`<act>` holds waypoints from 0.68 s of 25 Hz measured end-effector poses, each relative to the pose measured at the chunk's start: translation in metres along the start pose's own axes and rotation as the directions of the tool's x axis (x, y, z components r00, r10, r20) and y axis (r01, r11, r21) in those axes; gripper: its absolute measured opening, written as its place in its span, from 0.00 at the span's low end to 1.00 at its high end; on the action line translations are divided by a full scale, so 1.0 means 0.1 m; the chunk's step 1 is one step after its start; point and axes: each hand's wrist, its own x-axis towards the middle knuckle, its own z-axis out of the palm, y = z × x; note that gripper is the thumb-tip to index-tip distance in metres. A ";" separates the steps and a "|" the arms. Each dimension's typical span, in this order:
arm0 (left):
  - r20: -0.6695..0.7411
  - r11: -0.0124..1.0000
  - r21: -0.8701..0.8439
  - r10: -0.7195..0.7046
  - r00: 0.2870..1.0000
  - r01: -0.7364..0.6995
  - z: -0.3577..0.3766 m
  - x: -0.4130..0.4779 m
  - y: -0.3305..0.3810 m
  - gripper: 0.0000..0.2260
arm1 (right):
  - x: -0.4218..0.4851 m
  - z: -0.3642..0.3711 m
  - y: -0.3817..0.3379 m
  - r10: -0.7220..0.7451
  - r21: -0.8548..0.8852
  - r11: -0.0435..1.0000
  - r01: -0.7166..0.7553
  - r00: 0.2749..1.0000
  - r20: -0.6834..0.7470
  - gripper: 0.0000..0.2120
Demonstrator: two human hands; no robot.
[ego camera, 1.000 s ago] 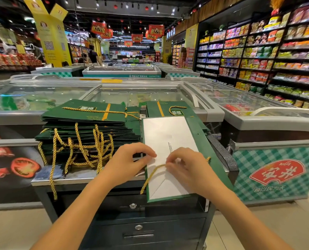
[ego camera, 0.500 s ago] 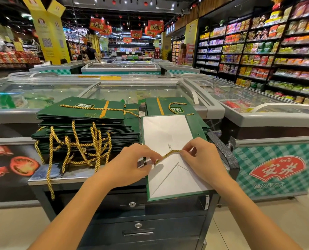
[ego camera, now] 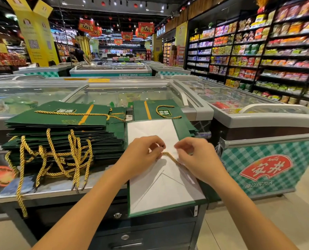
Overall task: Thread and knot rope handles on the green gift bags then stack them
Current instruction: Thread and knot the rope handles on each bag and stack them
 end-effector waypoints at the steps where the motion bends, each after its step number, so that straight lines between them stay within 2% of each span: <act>1: -0.005 1.000 -0.003 -0.018 1.000 0.018 0.02 0.03 -0.01 0.05 | 0.06 -0.07 0.05 0.020 -0.023 1.000 -0.022 0.997 -0.069 0.10; 3: -0.023 0.999 0.013 -0.039 0.999 0.039 0.05 0.07 -0.01 0.05 | 0.23 -0.16 0.19 0.093 -0.148 0.983 -0.112 0.987 -0.132 0.13; 5: -0.040 0.997 0.052 -0.046 0.998 0.048 0.06 0.11 0.01 0.06 | 0.39 -0.15 0.26 0.215 -0.301 0.929 -0.214 0.976 -0.032 0.15; 7: -0.044 0.995 0.089 -0.047 0.998 0.050 0.08 0.17 0.03 0.07 | 0.46 -0.08 0.29 0.286 -0.308 0.915 -0.262 0.958 0.034 0.17; 10: -0.049 0.988 0.154 -0.021 0.999 0.028 0.12 0.28 0.08 0.09 | 0.52 -0.05 0.30 0.202 -0.076 0.976 -0.205 0.978 -0.053 0.10; 12: -0.066 0.986 0.166 0.018 0.998 -0.007 0.15 0.40 0.11 0.09 | 0.51 -0.14 0.28 0.193 0.117 0.976 -0.184 0.978 -0.074 0.05; 15: -0.156 0.994 0.083 0.084 0.984 -0.072 0.23 0.60 0.19 0.08 | 0.52 -0.21 0.30 0.248 0.497 0.831 -0.249 0.966 0.069 0.07; 17: -0.214 0.994 0.011 0.112 0.970 -0.112 0.32 0.69 0.22 0.06 | 0.50 -0.20 0.36 0.247 0.628 0.732 -0.264 0.962 0.117 0.06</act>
